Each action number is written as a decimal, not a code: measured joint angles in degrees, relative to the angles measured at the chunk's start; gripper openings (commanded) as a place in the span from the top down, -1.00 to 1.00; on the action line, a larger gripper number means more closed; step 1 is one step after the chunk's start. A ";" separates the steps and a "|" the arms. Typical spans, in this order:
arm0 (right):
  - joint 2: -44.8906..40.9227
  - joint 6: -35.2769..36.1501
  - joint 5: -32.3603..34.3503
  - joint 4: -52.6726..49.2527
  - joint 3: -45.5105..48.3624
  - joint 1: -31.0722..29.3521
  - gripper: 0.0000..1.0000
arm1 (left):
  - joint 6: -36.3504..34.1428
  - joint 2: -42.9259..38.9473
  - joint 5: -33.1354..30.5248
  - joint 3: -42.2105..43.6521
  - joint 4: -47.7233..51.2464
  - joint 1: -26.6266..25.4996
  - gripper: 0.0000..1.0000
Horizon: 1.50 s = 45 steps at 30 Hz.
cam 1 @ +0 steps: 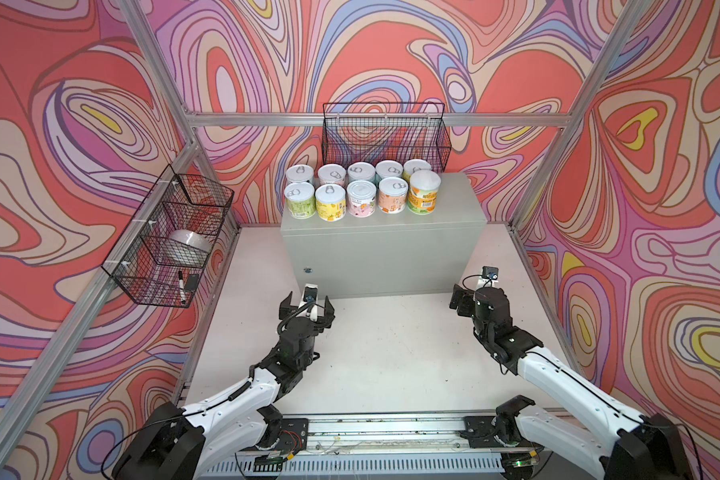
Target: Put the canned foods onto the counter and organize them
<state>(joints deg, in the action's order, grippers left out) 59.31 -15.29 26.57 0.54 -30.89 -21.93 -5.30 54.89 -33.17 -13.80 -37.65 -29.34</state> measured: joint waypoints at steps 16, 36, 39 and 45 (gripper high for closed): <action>18.51 13.31 9.44 22.84 0.31 1.84 -0.97 | 8.63 28.02 18.23 2.73 -22.77 30.77 -1.00; 40.79 17.84 -7.48 66.27 9.75 15.30 -0.97 | 10.58 33.46 29.49 -4.70 -19.32 31.54 -1.00; 40.33 16.02 -11.65 61.13 5.31 19.30 -0.97 | 9.99 33.46 31.08 -7.04 -18.12 31.54 -1.00; 39.50 14.56 -14.69 57.96 4.55 20.46 -0.97 | 9.79 33.46 32.20 -7.06 -15.15 31.54 -1.00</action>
<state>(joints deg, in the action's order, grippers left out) 98.80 -0.73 11.88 58.50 -26.35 -1.48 4.49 88.36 -0.97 -20.86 -52.80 2.20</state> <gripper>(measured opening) 0.983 0.999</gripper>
